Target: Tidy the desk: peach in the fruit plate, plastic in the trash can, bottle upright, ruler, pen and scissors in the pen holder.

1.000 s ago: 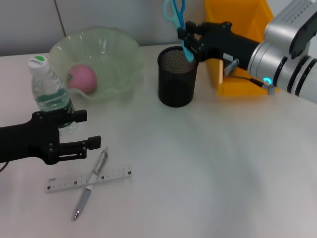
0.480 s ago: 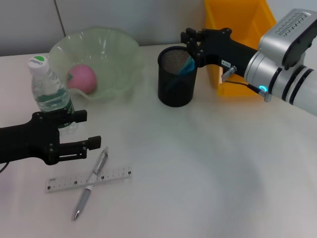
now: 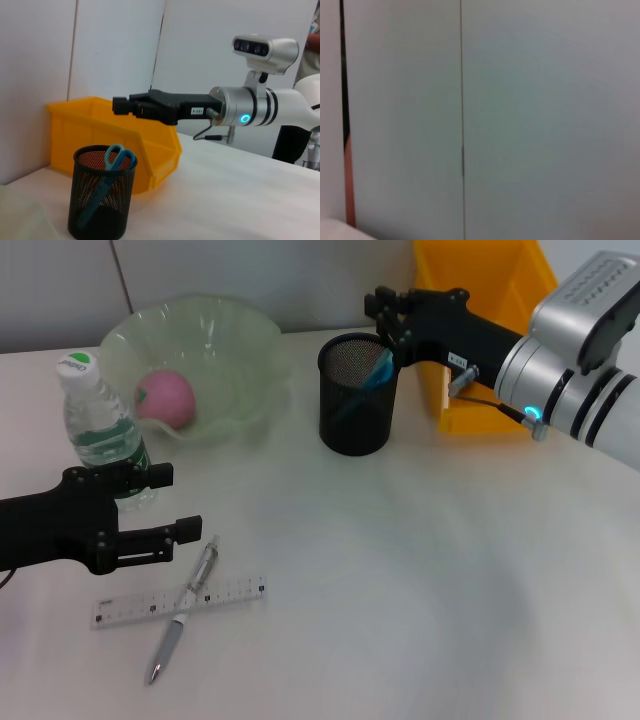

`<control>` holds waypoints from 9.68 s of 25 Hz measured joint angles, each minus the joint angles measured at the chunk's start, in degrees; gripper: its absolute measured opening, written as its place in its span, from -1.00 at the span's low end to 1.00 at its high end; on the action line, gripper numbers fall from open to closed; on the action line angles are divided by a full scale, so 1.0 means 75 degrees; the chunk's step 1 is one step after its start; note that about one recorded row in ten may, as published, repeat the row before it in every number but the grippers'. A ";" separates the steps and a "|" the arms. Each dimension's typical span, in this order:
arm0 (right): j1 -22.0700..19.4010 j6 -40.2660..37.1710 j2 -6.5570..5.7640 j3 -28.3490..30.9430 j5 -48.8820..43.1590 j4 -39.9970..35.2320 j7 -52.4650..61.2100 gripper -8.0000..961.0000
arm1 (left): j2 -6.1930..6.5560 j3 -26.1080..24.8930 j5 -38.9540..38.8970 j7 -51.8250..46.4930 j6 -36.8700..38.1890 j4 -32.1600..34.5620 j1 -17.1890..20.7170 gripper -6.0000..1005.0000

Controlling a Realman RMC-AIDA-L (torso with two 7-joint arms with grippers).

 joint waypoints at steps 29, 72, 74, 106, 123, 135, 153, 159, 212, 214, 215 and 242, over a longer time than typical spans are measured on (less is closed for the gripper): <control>-0.1224 -0.4967 -0.1489 0.0321 -0.3719 -0.1663 0.5015 0.61 | 0.0047 -0.0015 0.0000 -0.0091 0.0146 0.0000 -0.0027 0.62; -0.0025 -0.5138 -0.1250 0.0807 -0.7946 -0.2653 0.6601 0.66 | -0.0239 0.4332 0.2861 -0.2269 -0.0950 0.1954 -0.1919 0.62; -0.0018 -0.5123 -0.1213 0.0806 -0.8026 -0.2670 0.6601 0.66 | -0.0240 0.4570 0.2864 -0.2343 -0.1189 0.1828 -0.1985 0.62; 0.0054 -0.4817 -0.1082 0.0764 -0.8241 -0.2629 0.6575 0.65 | -0.0266 0.5776 0.3276 -0.2589 -0.2473 0.1003 -0.2354 0.62; 0.0053 -0.4823 -0.1087 0.0793 -0.8241 -0.2619 0.6575 0.65 | -0.0269 0.5857 0.3446 -0.2695 -0.2480 0.1051 -0.2391 -0.09; 0.0053 -0.4910 -0.1194 0.0813 -0.8325 -0.2624 0.6605 0.65 | -0.0150 0.2829 0.2301 -0.2602 0.0110 0.2109 -0.2393 -0.21; -0.0235 -0.5442 -0.1275 0.1678 -0.8346 -0.2676 0.6675 0.65 | -0.0204 -0.0105 -0.3357 -0.2064 0.0407 0.0176 -0.1133 -0.21; -0.0303 -0.5462 -0.1227 0.1692 -0.8313 -0.2674 0.6638 0.65 | -0.0270 -0.0083 -0.4751 0.0682 -0.0107 -0.2804 -0.1374 -0.21; 0.1419 -0.3322 0.0027 0.3639 -0.2445 0.3913 -0.3901 0.65 | -0.0281 -0.6184 -0.2321 1.1019 -0.2009 -0.9810 -0.1625 -0.21; 0.1471 -0.3296 0.0027 0.3746 -0.2446 0.4048 -0.4026 0.65 | -0.0281 -0.6202 -0.2320 1.1020 -0.2009 -0.9813 -0.1630 -0.21; 0.1514 -0.3273 0.0027 0.3851 -0.2454 0.4175 -0.4137 0.65 | -0.0281 -0.6219 -0.2320 1.1020 -0.2009 -0.9816 -0.1633 -0.21; 0.1861 -0.3139 0.0027 0.4335 -0.2501 0.4708 -0.4334 -0.34 | -0.0281 -0.6208 -0.2308 1.1029 -0.2008 -0.9797 -0.1651 -0.21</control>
